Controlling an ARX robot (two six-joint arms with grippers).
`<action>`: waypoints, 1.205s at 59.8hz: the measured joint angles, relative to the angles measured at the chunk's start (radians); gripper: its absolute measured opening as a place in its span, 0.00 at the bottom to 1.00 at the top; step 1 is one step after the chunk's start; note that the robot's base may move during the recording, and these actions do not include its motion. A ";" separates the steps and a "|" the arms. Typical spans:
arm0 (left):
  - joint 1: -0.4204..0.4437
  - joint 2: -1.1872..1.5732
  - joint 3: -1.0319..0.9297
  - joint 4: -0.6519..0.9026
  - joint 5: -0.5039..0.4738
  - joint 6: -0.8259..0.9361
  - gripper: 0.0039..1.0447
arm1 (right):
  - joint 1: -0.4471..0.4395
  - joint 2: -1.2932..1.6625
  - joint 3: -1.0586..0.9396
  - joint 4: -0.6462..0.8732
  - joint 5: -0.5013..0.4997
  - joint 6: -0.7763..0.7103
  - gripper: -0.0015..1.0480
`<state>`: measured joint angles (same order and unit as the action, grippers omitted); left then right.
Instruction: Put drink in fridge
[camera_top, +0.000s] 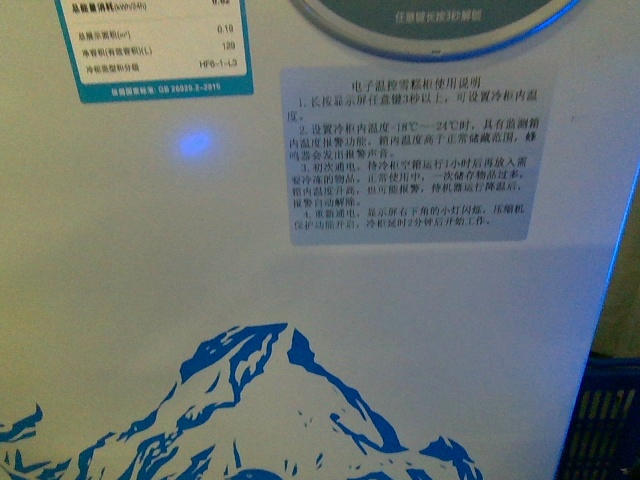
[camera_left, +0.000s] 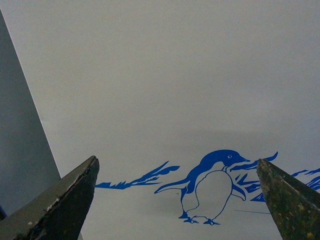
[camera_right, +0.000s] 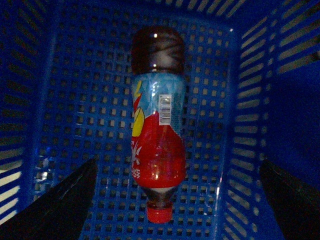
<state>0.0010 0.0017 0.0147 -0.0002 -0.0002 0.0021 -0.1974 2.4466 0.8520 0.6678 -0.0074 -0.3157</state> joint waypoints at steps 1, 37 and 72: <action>0.000 0.000 0.000 0.000 0.000 0.000 0.92 | 0.001 0.015 0.011 0.000 0.001 0.001 0.93; 0.000 0.000 0.000 0.000 0.000 0.000 0.92 | 0.028 0.551 0.634 -0.137 0.064 0.074 0.93; 0.000 0.000 0.000 0.000 0.000 0.000 0.92 | 0.037 0.652 0.837 -0.301 0.019 0.146 0.82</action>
<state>0.0010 0.0017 0.0147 -0.0002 -0.0002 0.0021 -0.1604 3.0982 1.6894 0.3664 0.0120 -0.1699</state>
